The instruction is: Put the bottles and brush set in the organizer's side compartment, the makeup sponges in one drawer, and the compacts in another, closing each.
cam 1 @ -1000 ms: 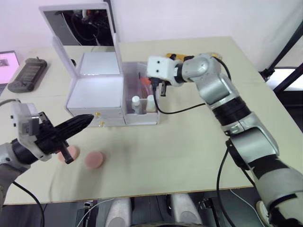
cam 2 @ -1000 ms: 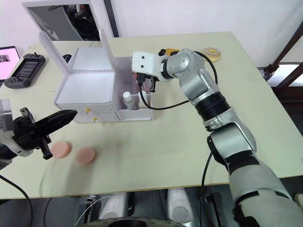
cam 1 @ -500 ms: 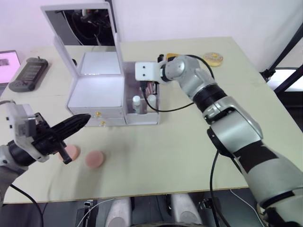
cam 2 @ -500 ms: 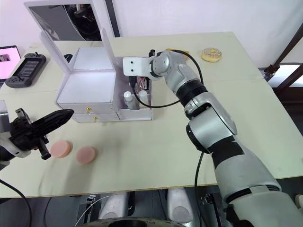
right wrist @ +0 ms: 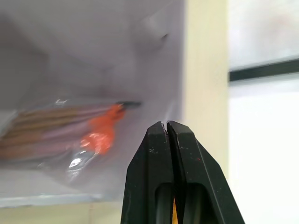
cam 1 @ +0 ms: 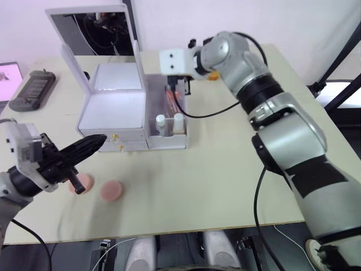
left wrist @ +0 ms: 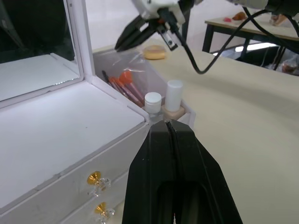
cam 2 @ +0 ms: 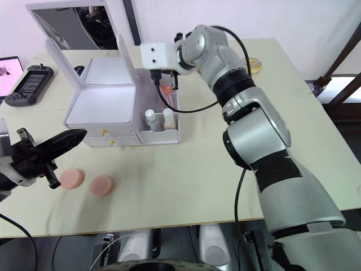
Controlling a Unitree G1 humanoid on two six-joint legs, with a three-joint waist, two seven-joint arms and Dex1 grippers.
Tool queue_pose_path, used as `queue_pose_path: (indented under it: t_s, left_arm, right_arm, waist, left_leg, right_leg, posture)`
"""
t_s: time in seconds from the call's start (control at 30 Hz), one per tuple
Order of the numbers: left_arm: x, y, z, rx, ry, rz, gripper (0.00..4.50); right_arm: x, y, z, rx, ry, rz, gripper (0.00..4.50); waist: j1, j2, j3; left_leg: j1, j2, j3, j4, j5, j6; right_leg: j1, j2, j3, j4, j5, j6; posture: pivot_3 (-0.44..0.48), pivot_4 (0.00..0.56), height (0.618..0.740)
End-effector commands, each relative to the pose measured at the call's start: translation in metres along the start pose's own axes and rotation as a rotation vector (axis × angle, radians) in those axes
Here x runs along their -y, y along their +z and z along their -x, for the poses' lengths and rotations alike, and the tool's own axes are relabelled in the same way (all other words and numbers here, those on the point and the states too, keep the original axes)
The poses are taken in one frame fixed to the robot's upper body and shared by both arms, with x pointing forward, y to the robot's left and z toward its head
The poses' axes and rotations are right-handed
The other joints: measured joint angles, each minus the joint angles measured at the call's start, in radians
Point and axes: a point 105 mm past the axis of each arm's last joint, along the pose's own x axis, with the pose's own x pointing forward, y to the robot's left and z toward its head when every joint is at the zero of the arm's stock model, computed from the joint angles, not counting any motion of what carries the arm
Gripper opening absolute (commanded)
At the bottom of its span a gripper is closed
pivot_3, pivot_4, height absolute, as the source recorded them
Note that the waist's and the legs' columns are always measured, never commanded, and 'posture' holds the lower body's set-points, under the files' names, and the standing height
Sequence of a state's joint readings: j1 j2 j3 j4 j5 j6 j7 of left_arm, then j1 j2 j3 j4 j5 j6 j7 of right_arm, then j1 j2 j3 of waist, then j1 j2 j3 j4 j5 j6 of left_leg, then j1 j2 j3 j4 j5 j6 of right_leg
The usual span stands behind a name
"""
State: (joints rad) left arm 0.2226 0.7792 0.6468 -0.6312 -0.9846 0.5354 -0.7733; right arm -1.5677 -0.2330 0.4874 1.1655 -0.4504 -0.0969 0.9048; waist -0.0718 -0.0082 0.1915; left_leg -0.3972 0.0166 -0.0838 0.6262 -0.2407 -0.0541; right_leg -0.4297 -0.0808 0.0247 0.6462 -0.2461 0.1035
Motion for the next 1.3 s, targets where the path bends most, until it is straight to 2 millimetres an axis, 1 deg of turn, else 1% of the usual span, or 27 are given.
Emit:
queue_pose_path:
  t_s: [0.03,0.17,0.33,0.4,0.47,0.57,0.63,0.7,0.77,0.83,0.87,0.9,0.93,0.97,1.03,1.1,1.13,1.17,1.2,1.23,1.3]
  left_arm:
    - [-0.001,0.007,0.003,0.022,0.018,-0.044,0.00]
    - [0.002,0.006,0.004,0.022,0.025,-0.045,0.00]
    - [0.001,0.006,0.004,0.022,0.030,-0.048,0.00]
    - [0.002,0.006,0.004,0.022,0.030,-0.049,0.00]
    - [0.001,0.006,0.004,0.021,0.031,-0.050,0.00]
    - [0.001,0.006,0.004,0.017,0.034,-0.045,0.00]
    - [-0.003,0.006,0.005,0.015,0.059,-0.013,0.00]
    - [-0.007,0.007,0.005,0.026,0.071,0.077,0.00]
    - [-0.011,0.010,0.006,0.036,0.076,0.110,0.00]
    - [-0.014,0.007,0.008,0.011,0.081,0.130,0.00]
    - [-0.017,0.004,0.009,-0.010,0.090,0.140,0.25]
    - [-0.020,0.001,0.010,-0.028,0.099,0.160,0.55]
    - [-0.021,-0.002,0.011,-0.048,0.103,0.203,0.87]
    - [-0.022,-0.005,0.011,-0.077,0.110,0.206,1.31]
    - [-0.028,-0.008,0.013,-0.133,0.143,0.152,2.30]
    - [-0.033,-0.009,0.018,-0.167,0.155,0.112,3.31]
    - [-0.039,-0.009,0.022,-0.184,0.184,0.069,3.83]
    - [-0.047,-0.010,0.027,-0.200,0.219,0.020,4.33]
    - [-0.053,-0.012,0.031,-0.216,0.252,-0.034,4.42]
    - [-0.064,-0.013,0.036,-0.238,0.305,-0.119,4.42]
    - [-0.081,-0.017,0.051,-0.270,0.392,-0.192,4.42]
  right_arm:
    - [0.006,0.005,-0.001,-0.019,-0.040,0.040,0.10]
    - [-0.009,-0.001,-0.015,-0.065,-0.009,0.049,0.10]
    - [-0.021,0.000,-0.025,-0.072,0.034,0.046,0.10]
    - [-0.022,0.001,-0.026,-0.068,0.037,0.043,0.10]
    - [-0.019,0.004,-0.023,-0.046,0.025,0.037,0.10]
    - [-0.004,0.014,-0.013,0.021,-0.018,0.017,0.10]
    - [-0.001,0.021,-0.005,0.104,0.014,-0.030,0.10]
    - [0.010,0.029,0.011,0.221,0.021,-0.088,0.10]
    - [0.023,0.030,0.034,0.339,0.009,-0.146,0.10]
    - [0.025,0.029,0.054,0.459,0.047,-0.197,0.10]
    - [0.022,0.027,0.064,0.538,0.090,-0.243,0.64]
    - [0.018,0.023,0.074,0.606,0.128,-0.282,0.96]
    - [0.015,0.017,0.082,0.655,0.151,-0.322,1.39]
    - [0.012,0.009,0.089,0.691,0.162,-0.374,1.85]
    - [0.007,-0.009,0.103,0.750,0.153,-0.483,2.84]
    - [-0.003,-0.025,0.114,0.771,0.155,-0.578,3.82]
    - [-0.012,-0.034,0.118,0.765,0.154,-0.608,4.35]
    - [-0.021,-0.043,0.122,0.757,0.154,-0.632,4.50]
    - [-0.028,-0.048,0.125,0.753,0.151,-0.656,4.50]
    - [-0.034,-0.056,0.129,0.757,0.142,-0.705,4.50]
    - [-0.049,-0.072,0.134,0.734,0.109,-0.779,4.50]
  waist:
    - [0.000,0.000,0.000]
    - [0.000,0.000,0.000]
    - [0.002,0.000,0.000]
    - [0.002,0.000,0.000]
    - [0.002,0.000,0.000]
    - [0.001,0.000,0.000]
    - [0.001,0.000,0.000]
    - [0.002,0.000,0.000]
    - [0.003,0.000,0.000]
    - [0.002,0.000,0.000]
    - [0.002,0.000,0.000]
    - [0.003,-0.001,0.000]
    - [0.002,-0.001,0.000]
    - [0.002,-0.001,0.000]
    - [0.004,-0.002,0.000]
    - [0.006,-0.001,0.000]
    - [0.006,-0.001,0.000]
    - [0.006,-0.001,0.000]
    - [0.005,-0.001,0.000]
    - [0.003,0.000,0.000]
    - [0.001,0.000,0.001]
  left_leg:
    - [0.000,0.000,0.000,0.000,0.000,0.000]
    - [0.000,0.000,0.000,0.000,0.000,0.000]
    - [0.000,0.000,0.000,0.000,0.000,0.000]
    - [0.000,0.000,0.000,0.000,0.000,0.000]
    - [0.000,0.000,0.000,0.000,0.000,0.000]
    - [0.000,0.000,0.000,0.000,0.000,0.000]
    - [0.000,0.000,0.000,0.000,0.000,0.000]
    - [0.000,0.000,0.000,0.000,0.000,0.000]
    - [0.000,0.000,0.000,0.000,0.000,0.000]
    - [0.000,0.000,-0.001,0.001,0.000,0.000]
    - [0.000,0.000,0.000,0.001,0.000,0.000]
    - [0.000,0.000,0.000,0.001,0.000,0.000]
    - [0.001,0.000,0.000,0.000,0.000,0.000]
    - [0.002,0.000,0.000,0.000,0.000,0.000]
    - [0.004,0.000,0.000,0.000,0.000,0.000]
    - [0.004,0.000,0.000,0.000,0.000,0.000]
    - [0.004,0.000,0.000,0.000,0.000,0.000]
    - [0.004,0.000,0.000,0.000,0.000,0.000]
    - [0.004,0.000,0.000,0.000,0.000,0.000]
    - [0.004,0.000,0.000,-0.001,0.000,0.000]
    - [0.005,0.000,0.001,-0.001,0.000,0.000]
  right_leg:
    - [0.000,0.000,0.000,0.000,0.000,0.000]
    - [0.000,0.000,0.000,0.000,0.000,0.000]
    - [0.000,0.000,0.000,0.000,0.000,0.000]
    - [0.000,0.000,0.000,0.000,0.000,0.000]
    - [0.000,0.000,0.000,0.000,0.000,0.000]
    - [0.000,0.000,0.000,0.000,0.000,0.000]
    - [0.000,0.000,0.000,0.000,0.000,0.000]
    - [0.000,0.000,0.000,0.000,0.000,0.000]
    - [0.000,0.000,0.000,0.001,0.000,0.000]
    - [0.001,0.000,0.000,0.001,0.000,0.000]
    - [0.001,0.000,0.000,0.000,0.000,0.000]
    - [0.001,0.000,0.000,0.000,0.000,0.000]
    - [0.002,0.000,0.000,0.000,0.000,0.001]
    - [0.003,0.000,0.000,0.000,0.000,0.001]
    - [0.005,0.000,0.000,0.000,0.000,0.001]
    - [0.005,0.000,0.000,0.000,0.000,0.001]
    - [0.005,0.000,0.000,0.000,0.000,0.001]
    - [0.005,0.000,0.000,0.000,0.000,0.001]
    - [0.005,0.000,0.000,0.000,0.000,0.001]
    - [0.005,0.000,0.000,0.000,-0.001,0.001]
    - [0.004,0.000,0.001,0.000,-0.001,0.000]
  posture:
    - [0.000,0.150,0.740]
    - [0.000,0.150,0.740]
    - [0.000,0.150,0.740]
    - [0.000,0.150,0.740]
    - [0.000,0.150,0.740]
    - [0.000,0.150,0.740]
    - [0.000,0.150,0.740]
    - [0.000,0.150,0.740]
    - [0.000,0.150,0.740]
    - [0.000,0.150,0.740]
    - [0.000,0.150,0.740]
    - [0.000,0.150,0.740]
    - [0.000,0.150,0.740]
    - [0.000,0.150,0.740]
    - [0.000,0.150,0.740]
    - [0.000,0.150,0.740]
    - [0.000,0.150,0.740]
    - [0.000,0.150,0.740]
    - [0.000,0.150,0.740]
    - [0.000,0.150,0.740]
    - [0.000,0.150,0.740]
